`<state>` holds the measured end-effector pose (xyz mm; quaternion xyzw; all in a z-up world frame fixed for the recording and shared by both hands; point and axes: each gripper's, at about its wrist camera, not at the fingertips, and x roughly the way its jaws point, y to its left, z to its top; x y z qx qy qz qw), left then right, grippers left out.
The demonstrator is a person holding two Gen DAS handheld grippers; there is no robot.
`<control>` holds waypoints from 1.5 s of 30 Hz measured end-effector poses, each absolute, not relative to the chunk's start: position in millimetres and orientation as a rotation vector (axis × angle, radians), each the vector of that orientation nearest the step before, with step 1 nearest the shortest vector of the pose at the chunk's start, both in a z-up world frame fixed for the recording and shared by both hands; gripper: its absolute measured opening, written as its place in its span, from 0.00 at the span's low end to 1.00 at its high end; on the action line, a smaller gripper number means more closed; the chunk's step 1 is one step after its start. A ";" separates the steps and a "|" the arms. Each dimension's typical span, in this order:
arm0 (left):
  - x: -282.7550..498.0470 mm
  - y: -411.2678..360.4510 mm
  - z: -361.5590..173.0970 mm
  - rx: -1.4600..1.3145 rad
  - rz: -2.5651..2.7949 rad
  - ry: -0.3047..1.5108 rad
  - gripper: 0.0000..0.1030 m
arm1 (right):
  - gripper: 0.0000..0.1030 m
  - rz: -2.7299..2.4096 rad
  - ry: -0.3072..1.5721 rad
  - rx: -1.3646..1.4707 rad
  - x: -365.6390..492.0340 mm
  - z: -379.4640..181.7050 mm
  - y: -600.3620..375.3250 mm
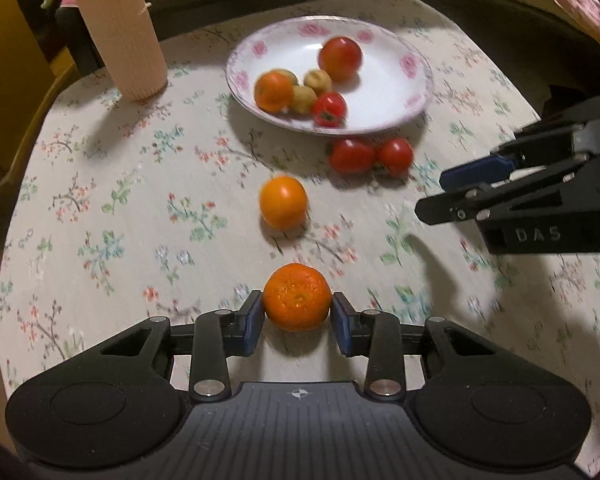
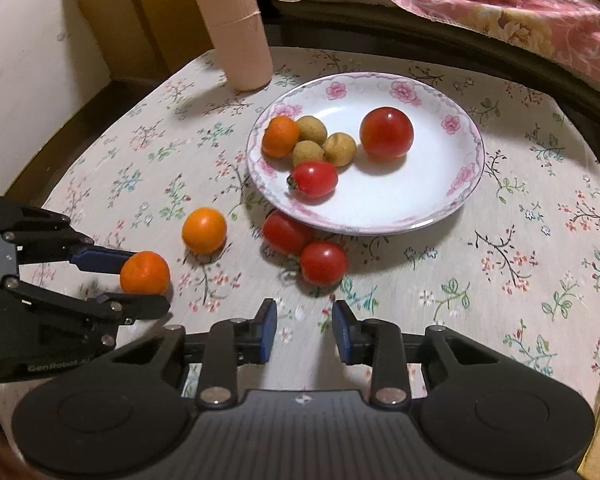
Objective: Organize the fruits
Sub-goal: 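Grasp a red cherry tomato with the right tool, then carry the mandarin and cherry tomato toward the white plate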
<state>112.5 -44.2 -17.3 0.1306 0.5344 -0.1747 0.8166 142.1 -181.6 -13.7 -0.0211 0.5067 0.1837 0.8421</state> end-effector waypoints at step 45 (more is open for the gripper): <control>118.9 -54.8 -13.6 0.276 -0.415 1.101 0.43 | 0.28 0.394 1.041 -0.052 142.3 -14.5 -189.9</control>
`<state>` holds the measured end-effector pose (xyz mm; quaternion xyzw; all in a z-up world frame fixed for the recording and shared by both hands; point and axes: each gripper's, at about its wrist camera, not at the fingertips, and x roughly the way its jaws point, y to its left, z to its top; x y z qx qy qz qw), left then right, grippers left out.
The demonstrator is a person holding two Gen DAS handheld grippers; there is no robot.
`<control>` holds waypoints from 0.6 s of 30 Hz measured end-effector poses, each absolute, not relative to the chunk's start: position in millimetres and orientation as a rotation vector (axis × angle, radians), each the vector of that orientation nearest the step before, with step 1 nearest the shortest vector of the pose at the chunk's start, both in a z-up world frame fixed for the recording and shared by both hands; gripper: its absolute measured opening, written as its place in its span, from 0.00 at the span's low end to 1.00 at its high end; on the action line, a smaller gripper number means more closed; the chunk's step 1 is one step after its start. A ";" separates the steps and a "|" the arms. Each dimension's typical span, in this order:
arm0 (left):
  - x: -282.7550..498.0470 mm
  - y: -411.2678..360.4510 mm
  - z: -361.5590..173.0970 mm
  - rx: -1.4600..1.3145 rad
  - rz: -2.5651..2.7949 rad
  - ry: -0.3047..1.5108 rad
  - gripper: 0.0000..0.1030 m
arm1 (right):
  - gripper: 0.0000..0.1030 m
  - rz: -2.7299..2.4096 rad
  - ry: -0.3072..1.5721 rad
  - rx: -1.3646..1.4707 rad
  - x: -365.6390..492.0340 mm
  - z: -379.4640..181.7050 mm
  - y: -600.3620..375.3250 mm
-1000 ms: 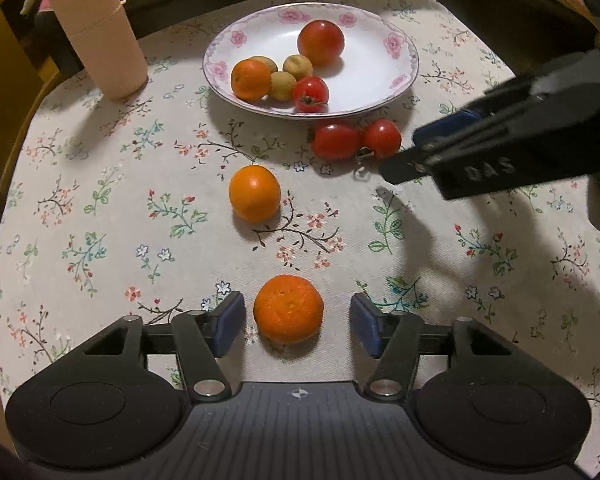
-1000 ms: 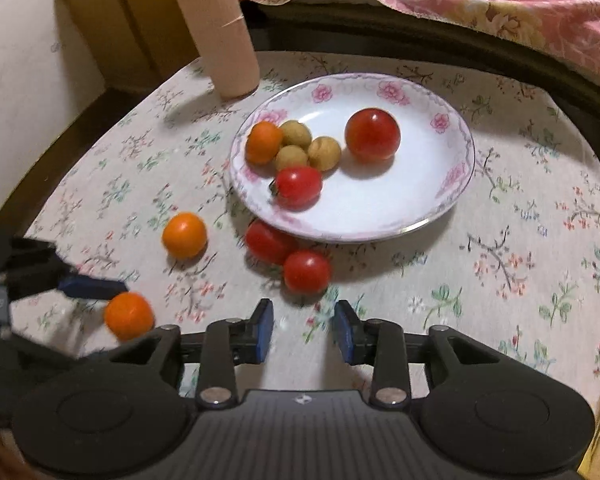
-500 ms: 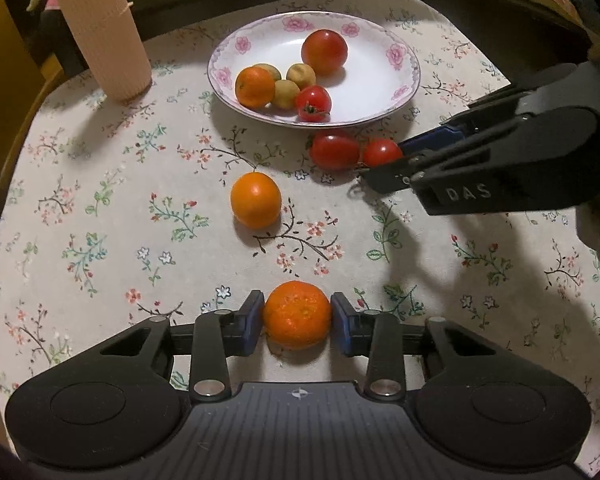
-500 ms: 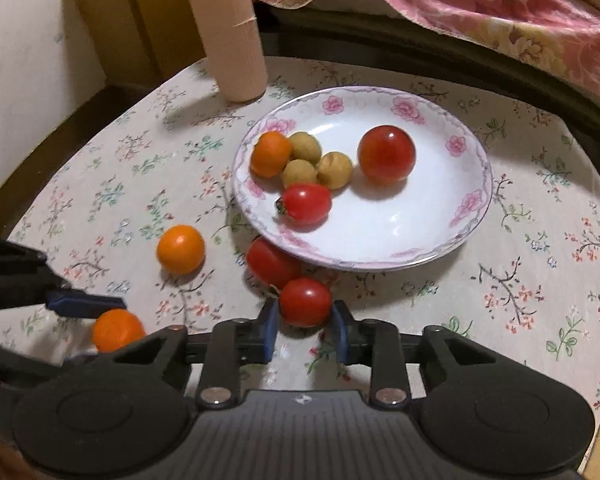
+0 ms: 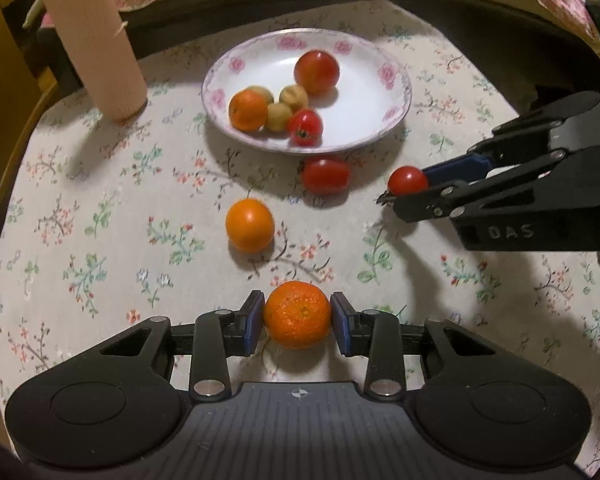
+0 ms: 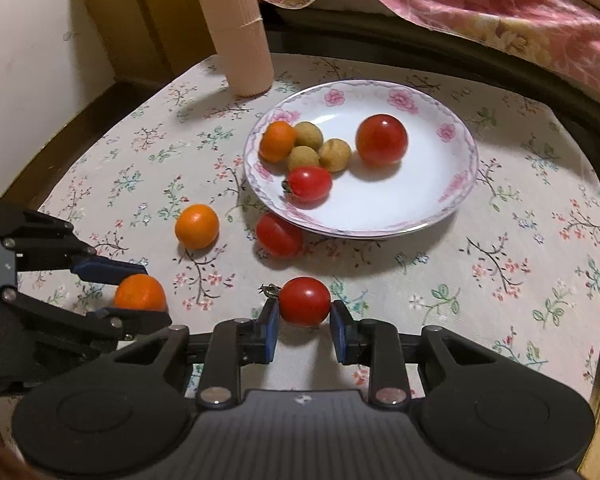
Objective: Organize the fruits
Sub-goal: 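Carry the mandarin and cherry tomato toward the white plate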
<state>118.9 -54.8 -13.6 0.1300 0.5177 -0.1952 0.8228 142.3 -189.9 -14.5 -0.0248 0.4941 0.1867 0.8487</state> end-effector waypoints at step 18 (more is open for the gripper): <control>144.2 -73.7 9.8 0.268 -0.397 0.992 0.43 | 0.28 0.355 0.988 -0.013 148.9 3.5 -198.8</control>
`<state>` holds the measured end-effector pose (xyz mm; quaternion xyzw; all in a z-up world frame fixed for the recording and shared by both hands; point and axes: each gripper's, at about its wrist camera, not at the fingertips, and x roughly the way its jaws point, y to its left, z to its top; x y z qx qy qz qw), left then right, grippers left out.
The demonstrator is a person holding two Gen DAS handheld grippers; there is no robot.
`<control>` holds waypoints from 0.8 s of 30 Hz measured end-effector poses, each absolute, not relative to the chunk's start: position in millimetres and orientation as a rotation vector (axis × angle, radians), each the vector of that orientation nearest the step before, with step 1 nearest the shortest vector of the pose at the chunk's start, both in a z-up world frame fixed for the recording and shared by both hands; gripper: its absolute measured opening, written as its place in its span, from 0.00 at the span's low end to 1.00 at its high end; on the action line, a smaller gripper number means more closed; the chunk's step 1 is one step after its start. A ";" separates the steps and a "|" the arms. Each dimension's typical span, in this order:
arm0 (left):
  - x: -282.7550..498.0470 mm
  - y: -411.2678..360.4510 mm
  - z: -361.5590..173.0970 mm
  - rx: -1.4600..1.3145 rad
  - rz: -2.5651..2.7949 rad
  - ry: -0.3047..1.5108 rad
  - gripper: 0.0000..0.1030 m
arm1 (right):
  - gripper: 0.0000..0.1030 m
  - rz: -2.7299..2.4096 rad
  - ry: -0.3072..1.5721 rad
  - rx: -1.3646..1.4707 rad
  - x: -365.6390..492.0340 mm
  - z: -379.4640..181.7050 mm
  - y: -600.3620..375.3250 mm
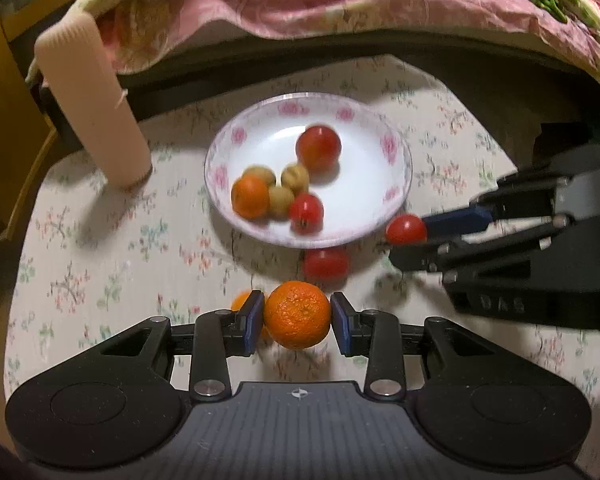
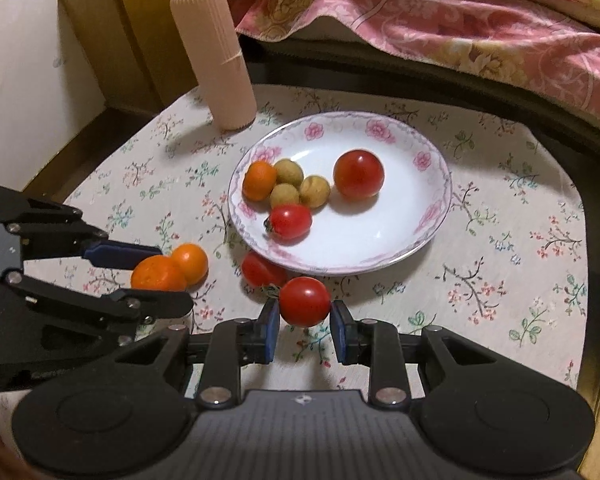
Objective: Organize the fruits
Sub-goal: 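Carry the mandarin and cherry tomato toward the white plate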
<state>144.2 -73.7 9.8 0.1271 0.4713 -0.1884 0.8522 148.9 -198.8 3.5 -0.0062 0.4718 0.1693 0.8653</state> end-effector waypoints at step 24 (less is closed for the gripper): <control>221.6 -92.0 11.8 0.195 -0.337 0.940 0.41 | 0.28 0.230 0.941 0.038 206.4 8.0 -217.5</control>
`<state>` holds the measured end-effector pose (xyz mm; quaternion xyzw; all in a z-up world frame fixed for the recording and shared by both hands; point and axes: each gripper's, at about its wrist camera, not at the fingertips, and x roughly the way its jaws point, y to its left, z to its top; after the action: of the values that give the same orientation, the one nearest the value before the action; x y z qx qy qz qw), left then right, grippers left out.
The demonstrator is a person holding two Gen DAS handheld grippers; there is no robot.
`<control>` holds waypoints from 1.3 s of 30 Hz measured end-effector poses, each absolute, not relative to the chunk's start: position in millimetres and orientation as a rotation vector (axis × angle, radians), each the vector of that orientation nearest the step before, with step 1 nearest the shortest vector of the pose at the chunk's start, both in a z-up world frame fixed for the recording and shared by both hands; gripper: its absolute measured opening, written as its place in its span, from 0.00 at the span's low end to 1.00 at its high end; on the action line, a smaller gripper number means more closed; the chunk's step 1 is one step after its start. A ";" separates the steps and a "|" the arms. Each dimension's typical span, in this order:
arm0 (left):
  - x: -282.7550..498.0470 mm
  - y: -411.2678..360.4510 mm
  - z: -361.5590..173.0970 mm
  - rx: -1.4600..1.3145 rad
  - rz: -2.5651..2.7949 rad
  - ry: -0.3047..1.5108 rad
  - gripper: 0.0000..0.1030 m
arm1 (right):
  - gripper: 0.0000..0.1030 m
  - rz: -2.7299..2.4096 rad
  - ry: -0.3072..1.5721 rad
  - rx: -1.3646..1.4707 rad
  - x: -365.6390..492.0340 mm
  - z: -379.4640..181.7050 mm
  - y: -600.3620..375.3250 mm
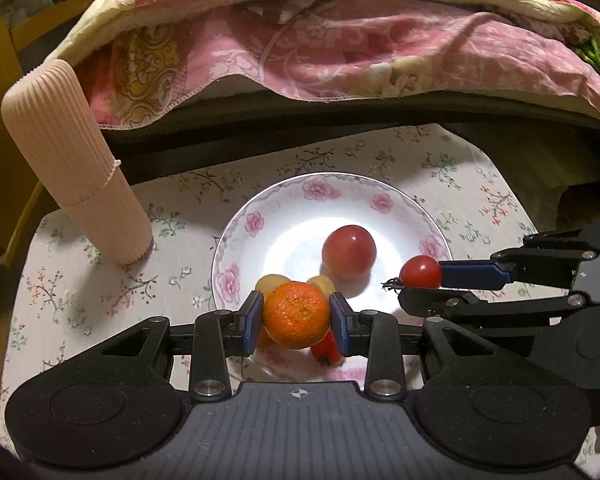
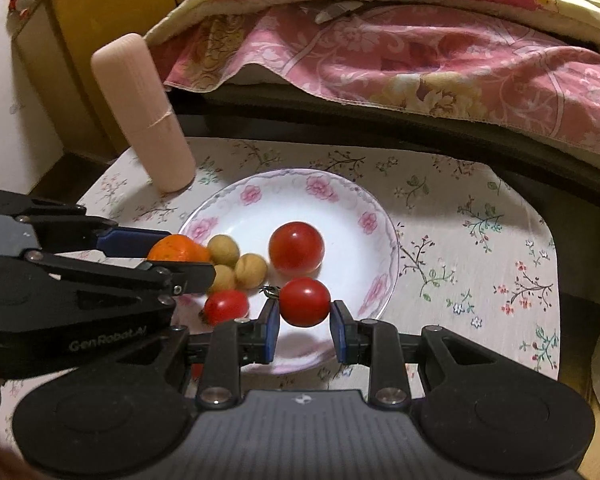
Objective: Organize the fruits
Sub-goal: 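Carry the mandarin and cherry tomato toward the white plate, then open the left tool to release the mandarin into the plate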
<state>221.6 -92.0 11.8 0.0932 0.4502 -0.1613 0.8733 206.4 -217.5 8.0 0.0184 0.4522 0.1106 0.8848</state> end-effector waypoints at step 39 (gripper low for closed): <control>235.4 -88.1 4.0 0.174 -0.291 0.940 0.67 | 0.29 0.179 0.923 0.068 226.1 -5.2 -229.9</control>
<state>235.4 -88.1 4.0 0.0837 0.4505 -0.1397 0.8778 226.1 -229.9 -5.2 0.0329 0.4445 0.0860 0.8911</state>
